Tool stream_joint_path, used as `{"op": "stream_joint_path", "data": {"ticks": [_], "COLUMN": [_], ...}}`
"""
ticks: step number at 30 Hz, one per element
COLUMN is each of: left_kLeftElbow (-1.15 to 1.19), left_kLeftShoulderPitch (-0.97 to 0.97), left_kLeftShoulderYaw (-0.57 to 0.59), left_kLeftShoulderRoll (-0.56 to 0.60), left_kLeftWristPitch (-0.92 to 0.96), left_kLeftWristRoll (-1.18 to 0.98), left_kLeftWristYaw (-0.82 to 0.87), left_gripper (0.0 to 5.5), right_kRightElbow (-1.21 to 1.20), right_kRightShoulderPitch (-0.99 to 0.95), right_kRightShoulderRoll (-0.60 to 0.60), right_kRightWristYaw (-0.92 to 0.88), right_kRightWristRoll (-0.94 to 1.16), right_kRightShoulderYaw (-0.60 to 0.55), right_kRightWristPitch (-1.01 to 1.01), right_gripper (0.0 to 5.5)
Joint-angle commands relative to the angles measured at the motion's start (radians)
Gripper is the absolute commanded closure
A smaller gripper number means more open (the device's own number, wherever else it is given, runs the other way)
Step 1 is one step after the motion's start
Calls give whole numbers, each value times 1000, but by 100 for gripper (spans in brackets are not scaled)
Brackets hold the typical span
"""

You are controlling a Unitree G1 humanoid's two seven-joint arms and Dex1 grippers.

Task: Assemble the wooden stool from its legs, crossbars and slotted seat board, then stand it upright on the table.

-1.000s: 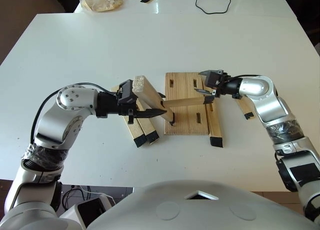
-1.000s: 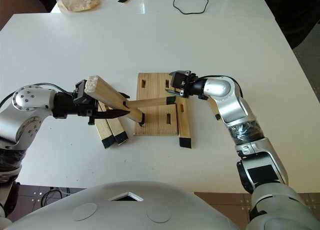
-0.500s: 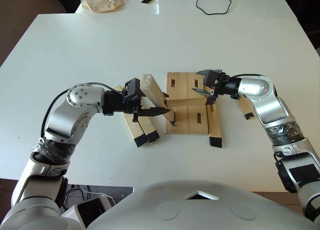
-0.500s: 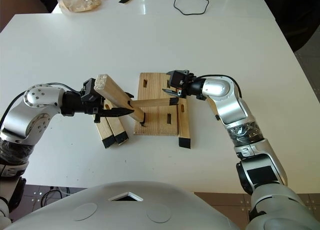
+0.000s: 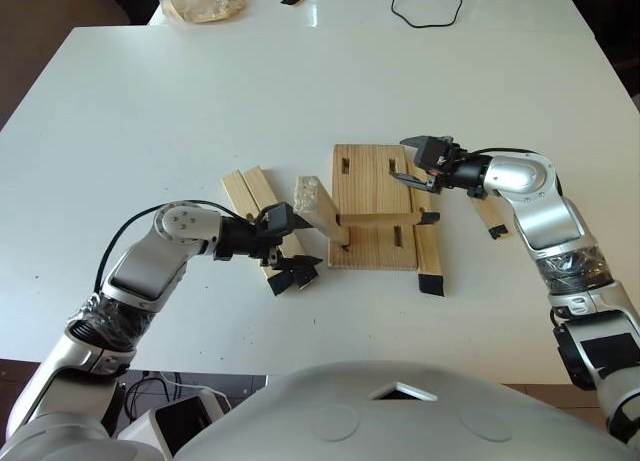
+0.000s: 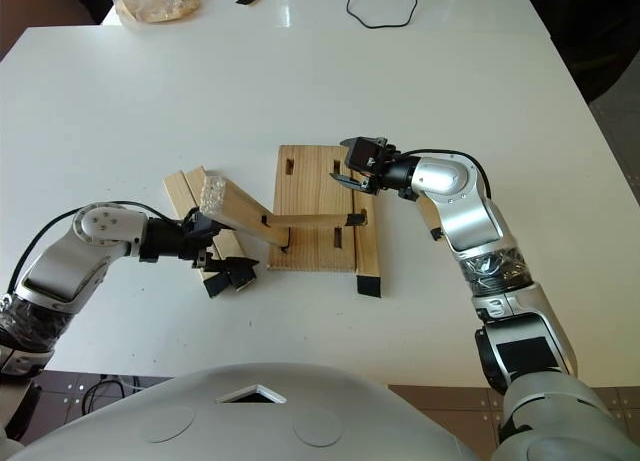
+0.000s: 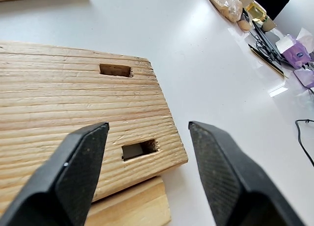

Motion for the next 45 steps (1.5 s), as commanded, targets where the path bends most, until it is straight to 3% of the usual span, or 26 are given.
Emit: {"op": "stream_joint_path", "data": {"ticks": [1,7,11,17,28,41,45], "left_kLeftElbow": [-19,-177,-275,-402,-282,10,38], "left_kLeftShoulderPitch": [35,254,297,366,506,386,324], "left_kLeftShoulderYaw": [76,295,421,396,306,398,451], "left_kLeftShoulderRoll": [35,119,51,29,207,315,296], "left_kLeftWristPitch": [19,97,292,348,123,-80,-8], "left_kLeftWristRoll": [-13,-66,-122,-152,48,73,-10], "left_kLeftWristYaw": [8,62,246,291,132,-6,-31], "left_gripper": [154,154,154,154,154,154,154], "right_kRightElbow": [-20,-73,-119,-144,-157,-176,-175], "right_kRightShoulderPitch": [12,68,117,153,167,193,195], "right_kRightShoulderRoll": [-5,-32,-52,-53,-41,-45,-48], "right_kRightWristYaw": [-12,-34,-58,-81,-106,-118,-118], "right_kRightWristRoll": [6,16,22,17,13,10,5], "right_kRightShoulderYaw": [-15,-53,-92,-105,-99,-99,-98], "right_kRightWristPitch": [16,37,63,79,81,86,81], "right_gripper": [251,251,251,251,251,251,251]}}
